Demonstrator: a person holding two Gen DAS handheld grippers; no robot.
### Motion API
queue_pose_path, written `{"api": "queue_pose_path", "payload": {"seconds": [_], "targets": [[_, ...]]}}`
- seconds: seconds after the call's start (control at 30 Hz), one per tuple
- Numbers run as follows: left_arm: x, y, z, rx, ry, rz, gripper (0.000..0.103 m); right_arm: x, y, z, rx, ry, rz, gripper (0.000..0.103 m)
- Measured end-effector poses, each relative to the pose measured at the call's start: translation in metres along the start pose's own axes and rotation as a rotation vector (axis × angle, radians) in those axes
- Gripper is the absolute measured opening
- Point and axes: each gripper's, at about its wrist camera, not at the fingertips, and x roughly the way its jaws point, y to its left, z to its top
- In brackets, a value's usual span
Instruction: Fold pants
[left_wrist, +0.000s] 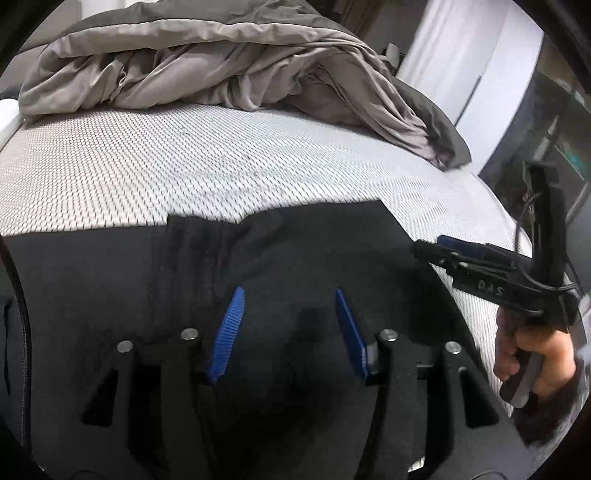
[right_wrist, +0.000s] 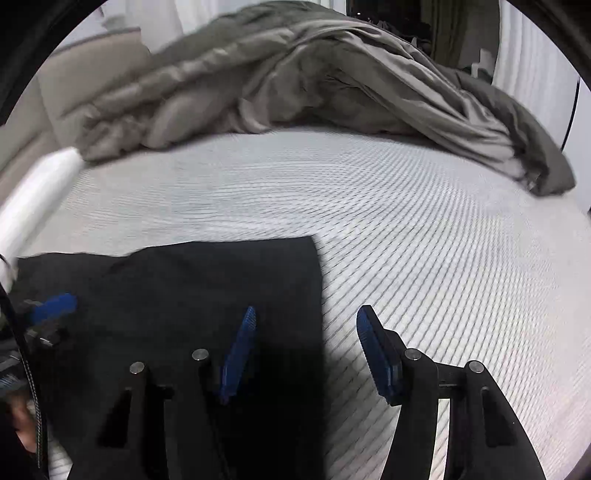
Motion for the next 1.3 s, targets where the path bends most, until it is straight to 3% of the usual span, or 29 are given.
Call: {"api": "queue_pose_path", "payload": {"seconds": [0.1, 0.13, 0.17, 0.23, 0.37, 0.43, 0.5, 0.6, 0.7, 0.73, 0.83, 0.9, 0.97, 1.0, 1.07, 1.17, 1.3], "targets": [[0.009, -0.01, -0.018, 0.084, 0.066, 0.068, 0.055, -0.002, 0.03, -0.021, -0.066, 0.054, 0.134, 0.058], [0.012, -0.011, -0.024, 0.103, 0.075, 0.078, 0.055, 0.005, 0.046, -0.029, -0.108, 0.083, 0.141, 0.058], [0.012, -0.01, -0.029, 0.118, 0.076, 0.065, 0.055, 0.018, 0.058, -0.041, -0.176, 0.128, 0.093, 0.058], [0.004, -0.008, -0.035, 0.139, 0.073, 0.052, 0.055, 0.019, 0.064, -0.054, -0.263, 0.113, 0.031, 0.058], [-0.023, 0.011, -0.039, 0.05, 0.063, 0.039, 0.055, -0.001, 0.007, -0.051, -0.148, 0.099, -0.148, 0.06], [-0.038, 0.014, -0.035, 0.004, 0.028, -0.03, 0.056, -0.014, -0.026, -0.053, 0.03, 0.085, -0.046, 0.059], [-0.044, 0.009, -0.034, 0.025, -0.006, -0.056, 0.062, -0.028, -0.032, -0.052, 0.133, 0.048, -0.018, 0.059], [-0.027, -0.007, -0.037, 0.084, 0.043, -0.002, 0.063, -0.039, 0.008, -0.055, 0.046, -0.027, 0.037, 0.059], [-0.008, -0.014, -0.043, 0.138, 0.107, 0.046, 0.063, -0.018, 0.058, -0.063, -0.129, 0.051, 0.115, 0.059], [-0.007, -0.016, -0.046, 0.176, 0.118, 0.056, 0.063, -0.008, 0.07, -0.071, -0.195, 0.103, 0.102, 0.059], [-0.014, -0.018, -0.055, 0.262, 0.138, 0.063, 0.063, -0.01, 0.069, -0.085, -0.291, 0.09, 0.088, 0.059], [-0.02, -0.016, -0.064, 0.304, 0.151, 0.073, 0.063, -0.02, 0.048, -0.089, -0.278, 0.097, 0.042, 0.059], [-0.026, -0.011, -0.067, 0.298, 0.162, 0.082, 0.063, -0.023, 0.022, -0.091, -0.228, 0.101, -0.061, 0.071], [-0.032, -0.008, -0.064, 0.275, 0.156, 0.058, 0.063, -0.019, 0.013, -0.09, -0.178, 0.096, -0.062, 0.072], [-0.05, 0.005, -0.052, 0.176, 0.096, -0.033, 0.063, -0.016, -0.017, -0.083, 0.008, 0.091, 0.076, 0.072], [-0.073, 0.033, -0.037, 0.007, 0.008, -0.09, 0.063, -0.019, -0.053, -0.083, 0.225, 0.053, 0.231, 0.072], [-0.077, 0.077, -0.029, -0.201, -0.04, 0.022, 0.063, 0.004, -0.066, -0.093, 0.398, 0.101, 0.457, 0.071]]}}
